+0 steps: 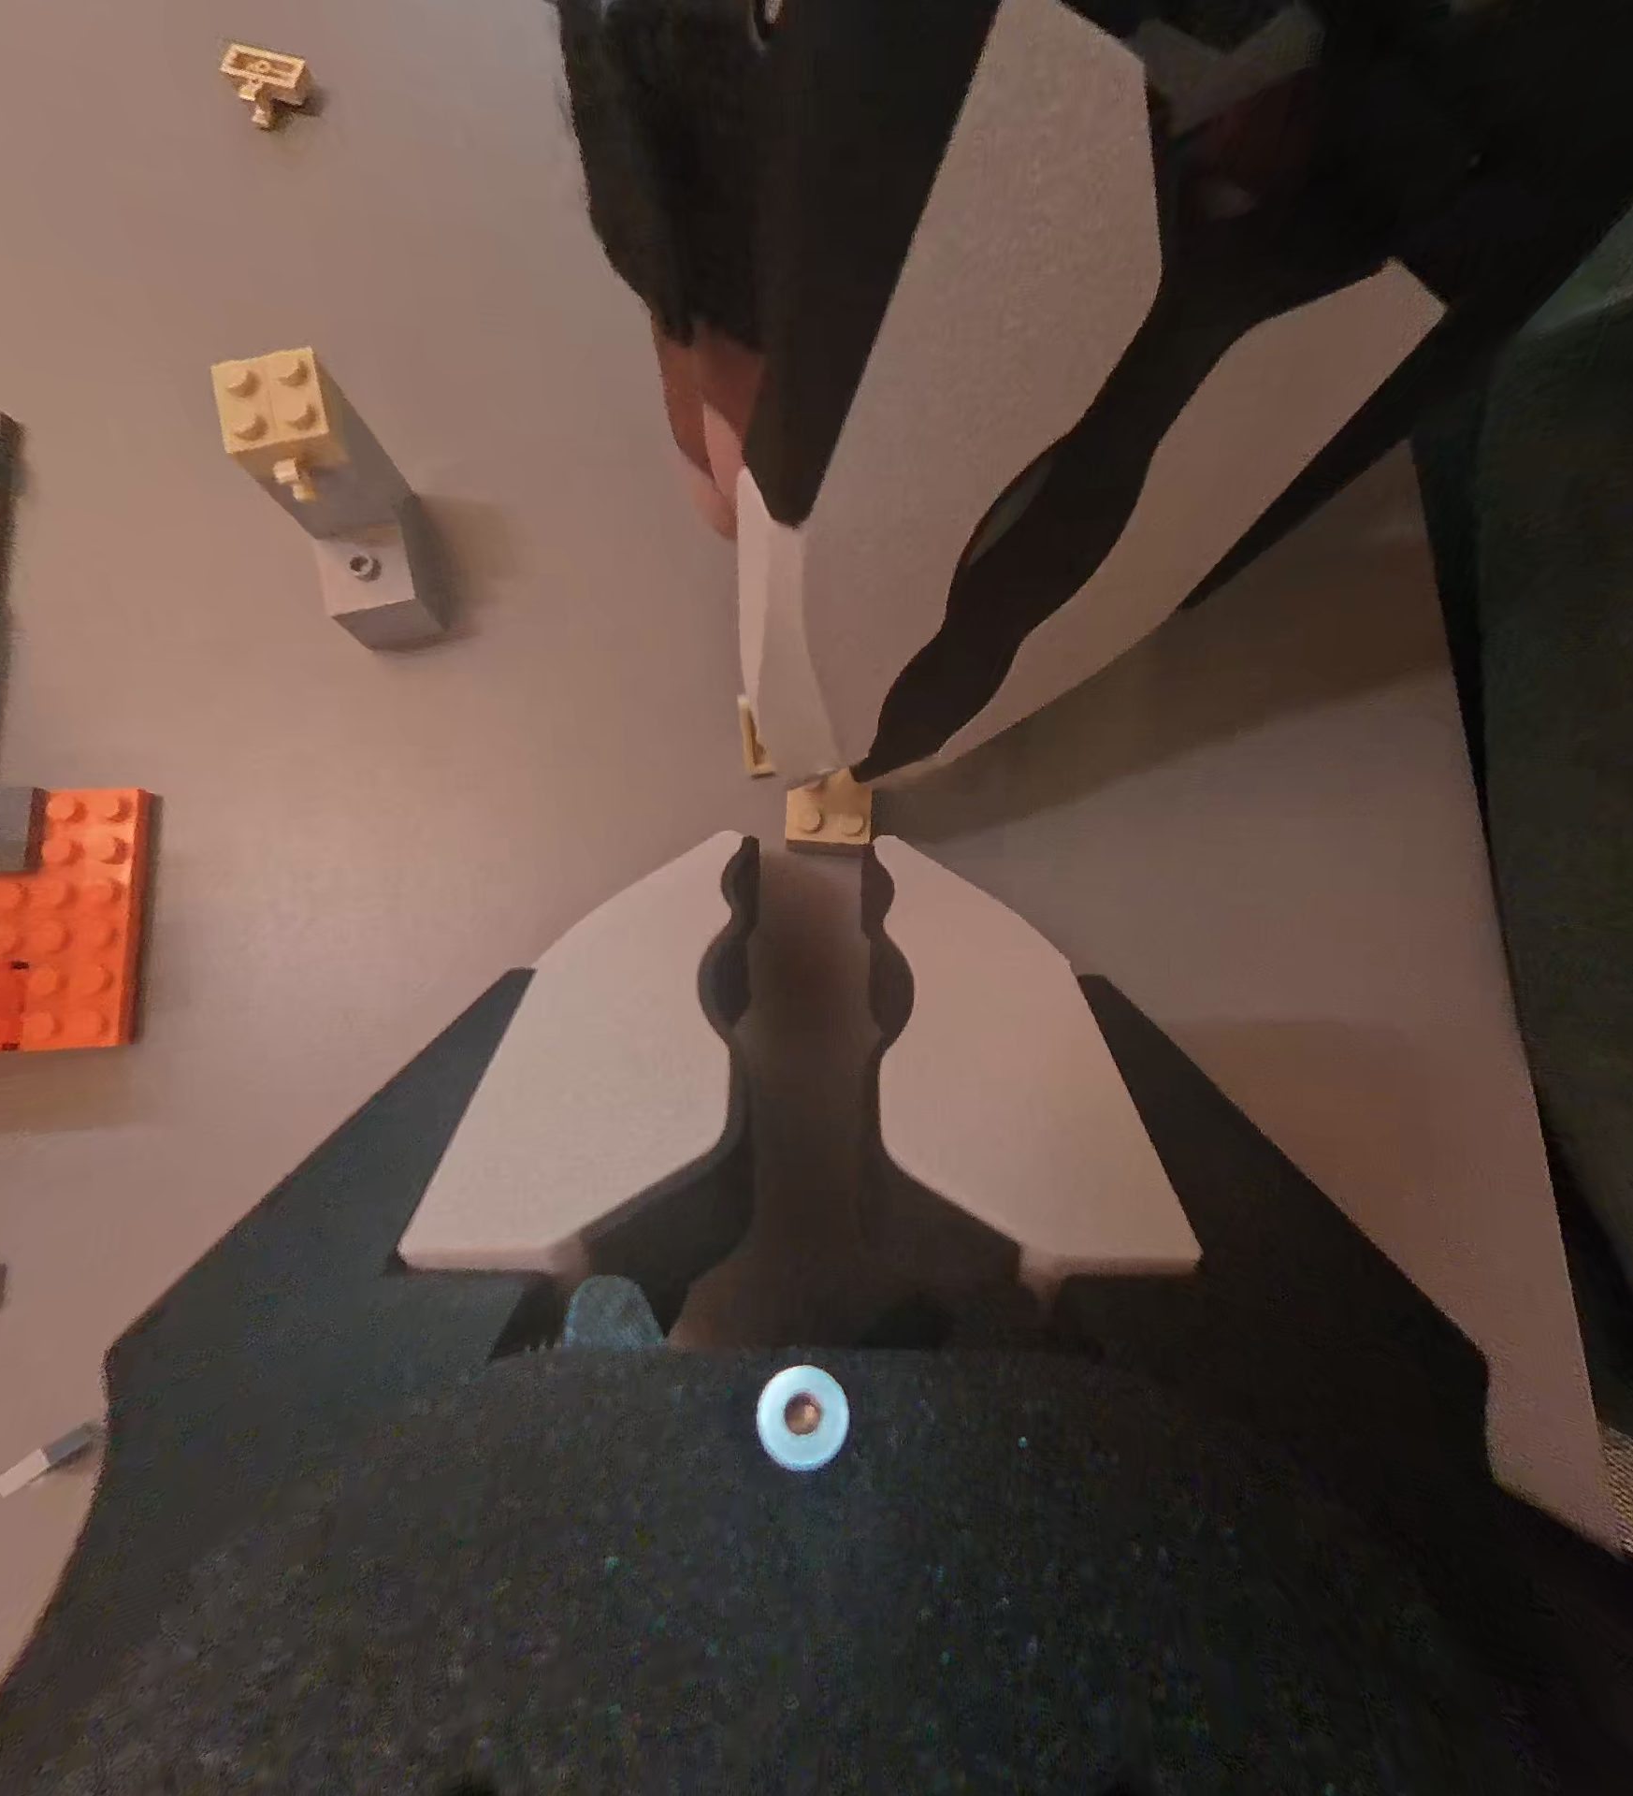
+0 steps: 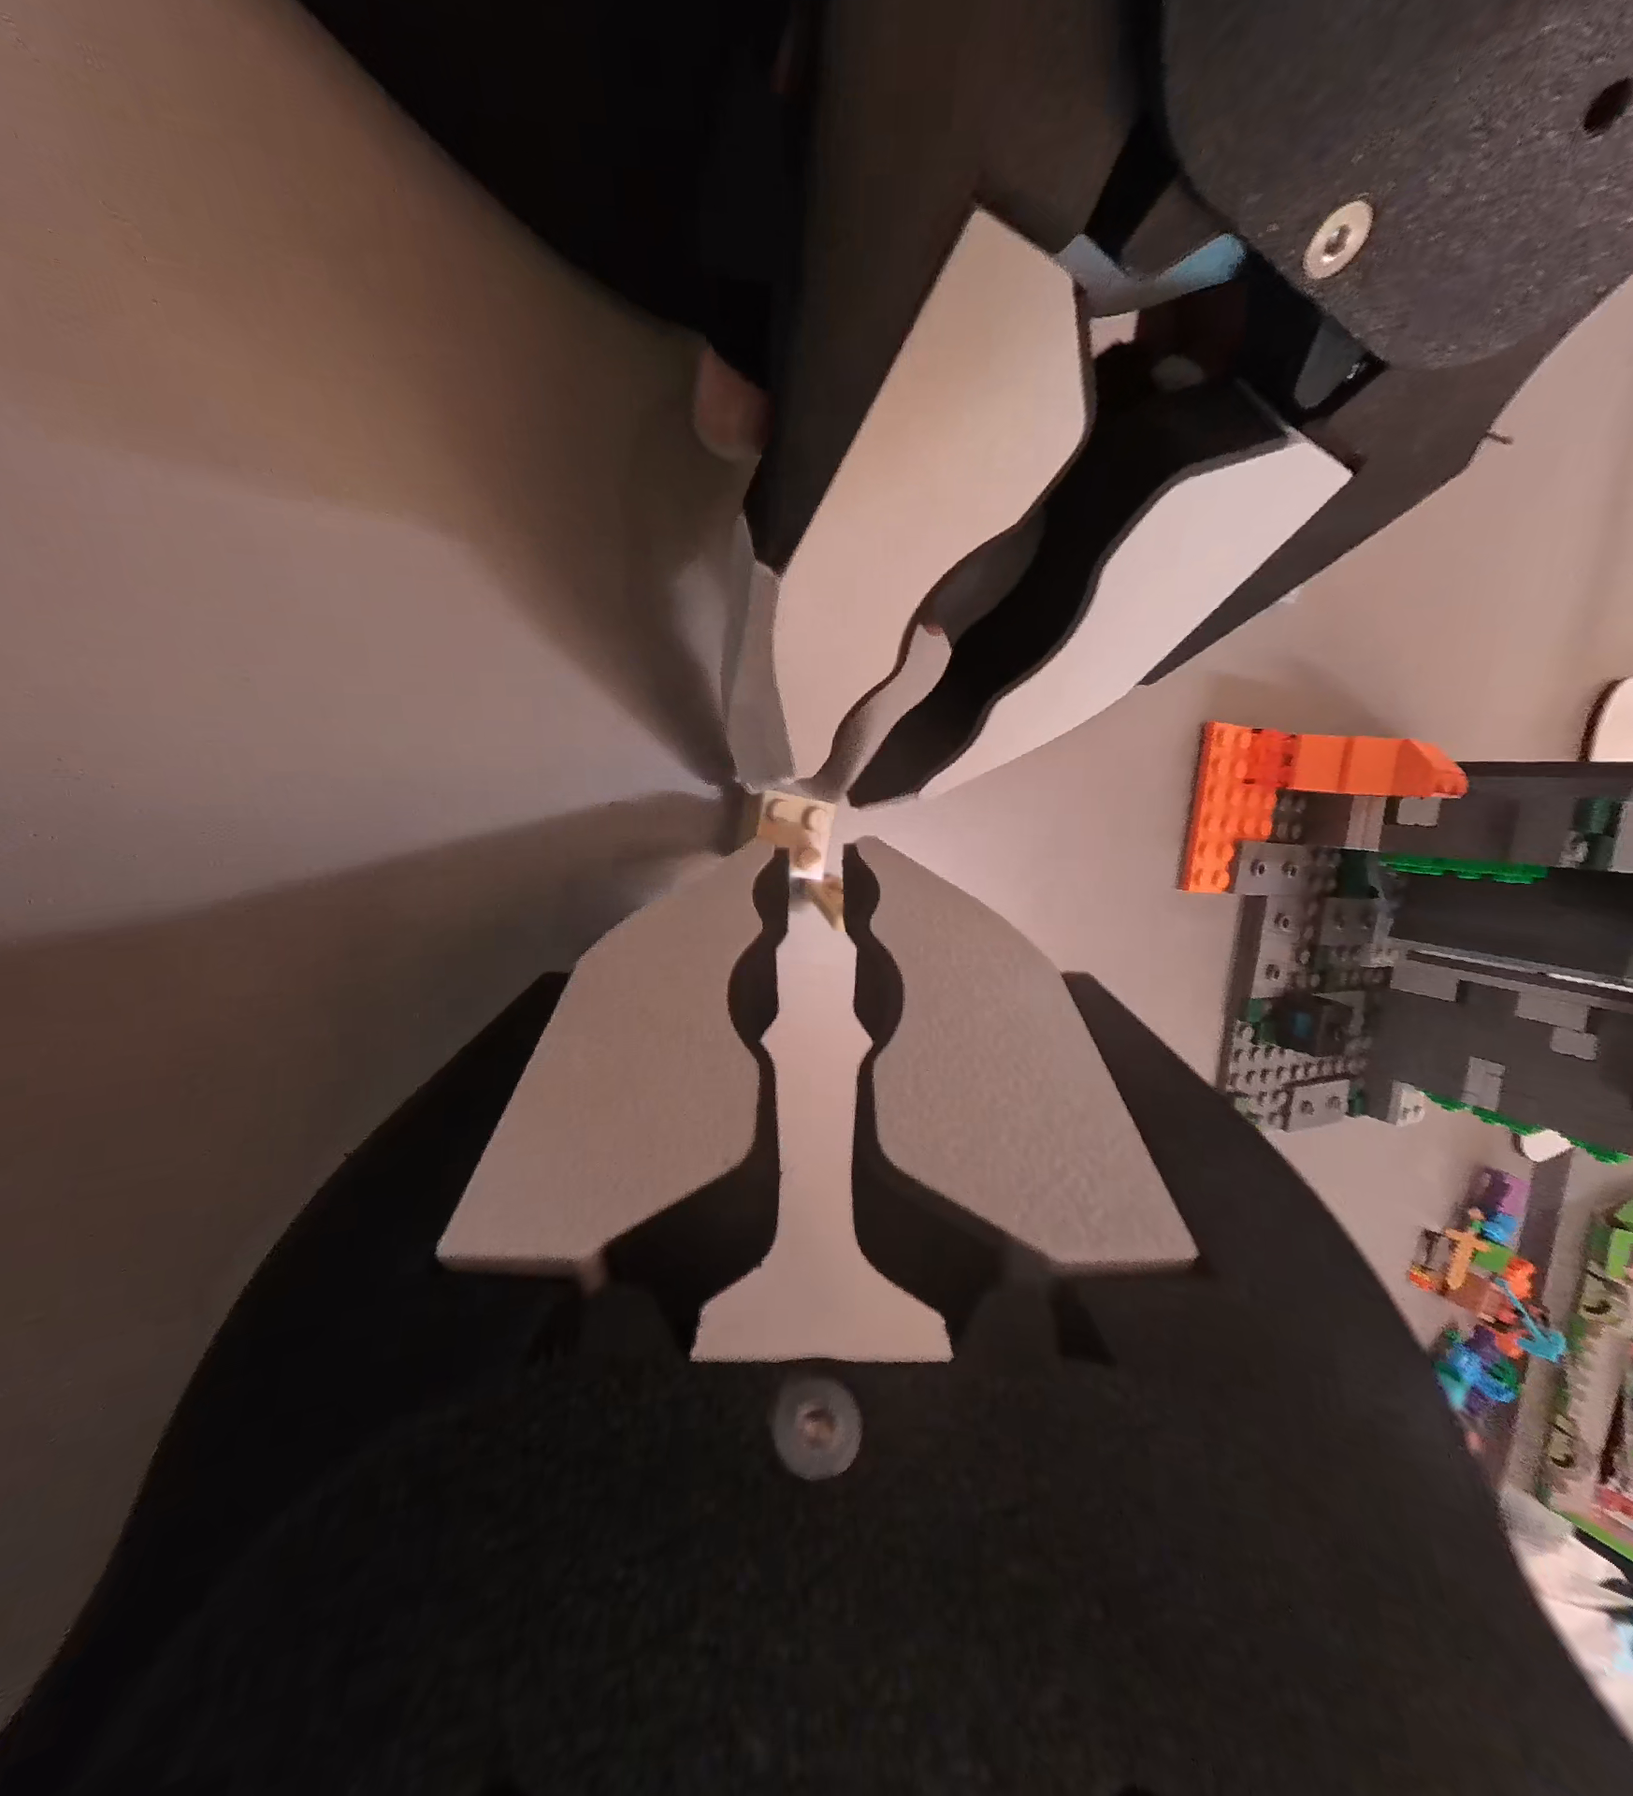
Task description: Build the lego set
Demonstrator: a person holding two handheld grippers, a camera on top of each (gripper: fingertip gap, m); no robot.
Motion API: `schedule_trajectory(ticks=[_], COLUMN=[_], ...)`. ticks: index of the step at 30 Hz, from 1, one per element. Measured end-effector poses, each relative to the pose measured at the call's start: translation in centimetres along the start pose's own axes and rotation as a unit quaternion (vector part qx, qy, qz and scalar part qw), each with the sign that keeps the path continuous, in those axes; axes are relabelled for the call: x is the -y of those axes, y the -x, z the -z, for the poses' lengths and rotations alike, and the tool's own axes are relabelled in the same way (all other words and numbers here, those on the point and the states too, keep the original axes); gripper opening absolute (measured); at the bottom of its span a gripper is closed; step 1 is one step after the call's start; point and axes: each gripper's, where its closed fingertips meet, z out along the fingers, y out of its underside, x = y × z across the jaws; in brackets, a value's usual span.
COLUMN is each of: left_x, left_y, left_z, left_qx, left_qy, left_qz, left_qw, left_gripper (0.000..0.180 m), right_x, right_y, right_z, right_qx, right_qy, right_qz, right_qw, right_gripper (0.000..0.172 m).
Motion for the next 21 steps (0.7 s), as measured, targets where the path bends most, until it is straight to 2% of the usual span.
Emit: schedule_trajectory(ticks=[1, 6, 12, 17, 21], left_x=[-0.1, -0.1, -0.1, 0.1, 0.5], left_y=[0.0, -0.1, -0.2, 0.0, 0.3], left_z=[0.0, -0.1, -0.4, -0.5, 0.0], left_qx=[0.002, 0.005, 0.014, 0.018, 0.03], left_qy=[0.003, 0.005, 0.011, 0.009, -0.011], left_qz=[-0.001, -0.009, -0.021, -0.021, -0.019], left_qw=[1.0, 1.0, 1.0, 1.0, 0.999], left_gripper=[0.02, 0.02, 0.024, 0.023, 0.021], right_x=[0.0, -0.2, -2.4, -2.7, -2.5], right_y=[0.1, -0.1, -1.0, -0.5, -0.6], right_z=[0.0, 0.5, 1.3, -0.2, -0.7], right_qx=[0.004, 0.03, 0.081, 0.087, 0.11], right_qy=[-0.002, -0.032, -0.067, -0.058, -0.063], right_qz=[-0.004, -0.046, -0.1, -0.069, -0.08], right_qw=[1.0, 0.998, 0.989, 0.992, 0.989], right_gripper=[0.01, 0.013, 0.014, 0.014, 0.007])
